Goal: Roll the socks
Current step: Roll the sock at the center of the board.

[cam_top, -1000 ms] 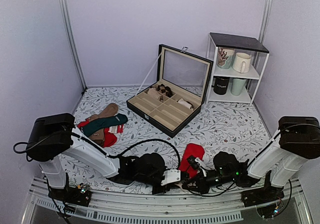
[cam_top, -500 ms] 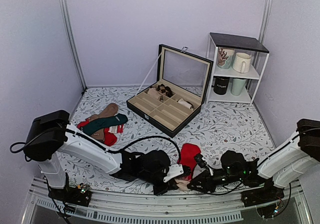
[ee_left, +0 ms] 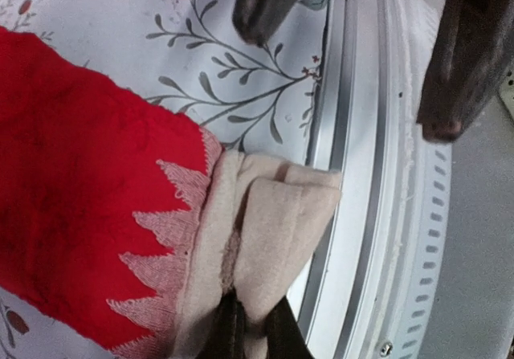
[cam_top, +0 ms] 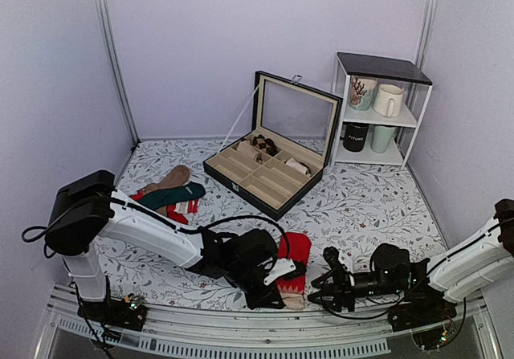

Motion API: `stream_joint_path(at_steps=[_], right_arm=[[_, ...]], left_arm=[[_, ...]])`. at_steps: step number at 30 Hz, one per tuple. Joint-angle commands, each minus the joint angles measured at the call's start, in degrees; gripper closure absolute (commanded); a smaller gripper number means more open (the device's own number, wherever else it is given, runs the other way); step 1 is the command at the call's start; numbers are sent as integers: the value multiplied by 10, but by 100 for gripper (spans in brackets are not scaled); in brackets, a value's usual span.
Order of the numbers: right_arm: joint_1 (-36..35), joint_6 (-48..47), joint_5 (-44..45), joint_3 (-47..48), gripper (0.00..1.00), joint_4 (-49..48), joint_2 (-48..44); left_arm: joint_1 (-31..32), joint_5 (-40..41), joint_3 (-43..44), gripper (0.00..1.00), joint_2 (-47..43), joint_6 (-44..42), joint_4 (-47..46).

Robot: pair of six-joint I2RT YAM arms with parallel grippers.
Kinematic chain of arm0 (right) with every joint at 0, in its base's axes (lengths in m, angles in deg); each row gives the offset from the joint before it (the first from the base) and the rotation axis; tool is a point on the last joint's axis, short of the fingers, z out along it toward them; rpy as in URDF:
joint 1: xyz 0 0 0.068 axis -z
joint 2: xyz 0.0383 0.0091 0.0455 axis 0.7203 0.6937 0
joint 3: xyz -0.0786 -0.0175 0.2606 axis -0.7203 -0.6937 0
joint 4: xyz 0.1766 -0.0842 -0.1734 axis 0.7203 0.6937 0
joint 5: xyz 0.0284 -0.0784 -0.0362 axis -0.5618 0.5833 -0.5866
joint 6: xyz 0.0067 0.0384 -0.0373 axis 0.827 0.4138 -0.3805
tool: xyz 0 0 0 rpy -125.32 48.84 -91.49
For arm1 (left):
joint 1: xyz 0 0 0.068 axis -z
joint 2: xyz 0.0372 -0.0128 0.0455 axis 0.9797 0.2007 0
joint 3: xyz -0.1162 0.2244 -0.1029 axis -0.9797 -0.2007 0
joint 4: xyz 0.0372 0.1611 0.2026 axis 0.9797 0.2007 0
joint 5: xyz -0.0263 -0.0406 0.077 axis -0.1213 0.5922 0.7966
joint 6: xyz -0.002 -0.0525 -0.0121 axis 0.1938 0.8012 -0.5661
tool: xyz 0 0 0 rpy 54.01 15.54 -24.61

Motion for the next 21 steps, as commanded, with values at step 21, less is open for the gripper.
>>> stream_joint_path(at_steps=[21], right_arm=[[-130,-134,128,86,74,-142,284]], left_arm=[[-28,-33,-29,100,61,-9,115]])
